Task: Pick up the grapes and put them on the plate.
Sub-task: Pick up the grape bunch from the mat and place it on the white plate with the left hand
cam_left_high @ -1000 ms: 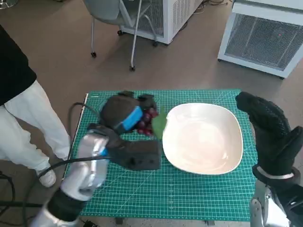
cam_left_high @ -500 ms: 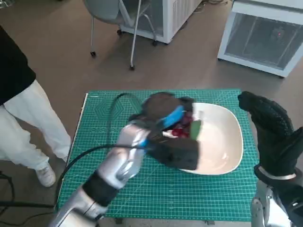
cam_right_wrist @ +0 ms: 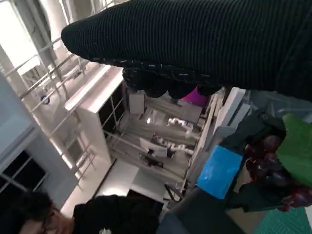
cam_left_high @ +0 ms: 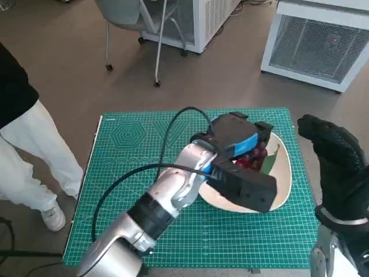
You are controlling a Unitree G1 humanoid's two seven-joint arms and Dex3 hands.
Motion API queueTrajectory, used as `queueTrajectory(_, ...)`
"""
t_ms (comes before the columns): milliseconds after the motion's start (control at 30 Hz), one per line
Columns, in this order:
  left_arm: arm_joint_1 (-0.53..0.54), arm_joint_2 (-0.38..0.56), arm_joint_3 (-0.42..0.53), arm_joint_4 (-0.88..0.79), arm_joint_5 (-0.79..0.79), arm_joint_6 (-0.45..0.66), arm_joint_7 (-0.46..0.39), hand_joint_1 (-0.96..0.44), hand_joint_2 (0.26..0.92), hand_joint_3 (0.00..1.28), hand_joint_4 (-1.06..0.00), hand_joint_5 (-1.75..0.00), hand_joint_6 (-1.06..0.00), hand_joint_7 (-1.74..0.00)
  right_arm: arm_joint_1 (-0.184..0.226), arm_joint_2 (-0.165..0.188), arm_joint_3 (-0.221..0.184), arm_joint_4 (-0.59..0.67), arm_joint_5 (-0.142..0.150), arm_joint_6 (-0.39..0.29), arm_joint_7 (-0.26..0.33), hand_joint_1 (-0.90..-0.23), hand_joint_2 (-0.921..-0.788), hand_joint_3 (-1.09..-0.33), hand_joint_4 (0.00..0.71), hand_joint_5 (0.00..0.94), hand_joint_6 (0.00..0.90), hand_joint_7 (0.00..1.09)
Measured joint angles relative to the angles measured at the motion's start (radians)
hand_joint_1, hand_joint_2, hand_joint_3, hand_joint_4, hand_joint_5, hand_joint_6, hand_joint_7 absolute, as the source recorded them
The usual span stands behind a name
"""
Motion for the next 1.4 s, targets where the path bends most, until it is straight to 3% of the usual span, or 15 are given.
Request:
queueTrajectory(867, -0.024, -0.033, 0.007, 0.116, -0.031, -0.01, 0.057, 0.0, 0.895, 0.43, -0.3, -1.58, -0.3, -1.54, 0.026, 0.001, -0.003, -0.032, -0.039, -0.001, -0.052, -0.518, -0.921, -0.659, 0.373, 0.007, -0.001, 0.7)
queueTrajectory(933, -0.026, -0.032, 0.007, 0.132, -0.034, -0.021, 0.062, 0.09, 0.884, 0.42, -0.34, -1.55, -0.32, -1.31, 0.026, 0.002, -0.002, -0.032, -0.039, -0.002, -0.052, -0.518, -0.921, -0.659, 0.374, 0.007, -0.001, 0.7)
queueTrajectory(1000, -0.027, -0.032, 0.009, 0.146, -0.043, -0.036, 0.063, 0.12, 0.887, 0.33, -0.37, -1.33, -0.33, -0.89, 0.026, 0.003, -0.001, -0.031, -0.04, -0.002, -0.052, -0.518, -0.921, -0.659, 0.374, 0.007, -0.001, 0.7)
queueTrajectory(1100, -0.027, -0.031, 0.011, 0.165, -0.059, -0.066, 0.061, -0.15, 0.902, 0.16, -0.3, -0.59, -0.33, -0.44, 0.026, 0.003, 0.0, -0.028, -0.04, -0.004, -0.052, -0.519, -0.921, -0.66, 0.374, 0.007, -0.001, 0.7)
queueTrajectory(1167, -0.027, -0.03, 0.009, 0.173, -0.067, -0.084, 0.054, -0.33, 0.912, 0.12, -0.23, -0.29, -0.29, -0.28, 0.026, 0.003, 0.002, -0.025, -0.039, -0.005, -0.052, -0.52, -0.921, -0.66, 0.374, 0.007, -0.001, 0.7)
queueTrajectory(1267, -0.027, -0.024, 0.001, 0.176, -0.068, -0.101, 0.047, -0.53, 0.918, 0.12, -0.15, -0.09, -0.22, -0.15, 0.026, 0.004, 0.004, -0.021, -0.039, -0.005, -0.052, -0.522, -0.921, -0.66, 0.374, 0.007, -0.001, 0.7)
queueTrajectory(1400, -0.027, -0.018, -0.012, 0.176, -0.064, -0.105, 0.042, -0.65, 0.92, 0.17, -0.06, -0.02, -0.15, -0.07, 0.026, 0.004, 0.006, -0.016, -0.039, -0.006, -0.052, -0.522, -0.921, -0.66, 0.374, 0.007, -0.001, 0.7)
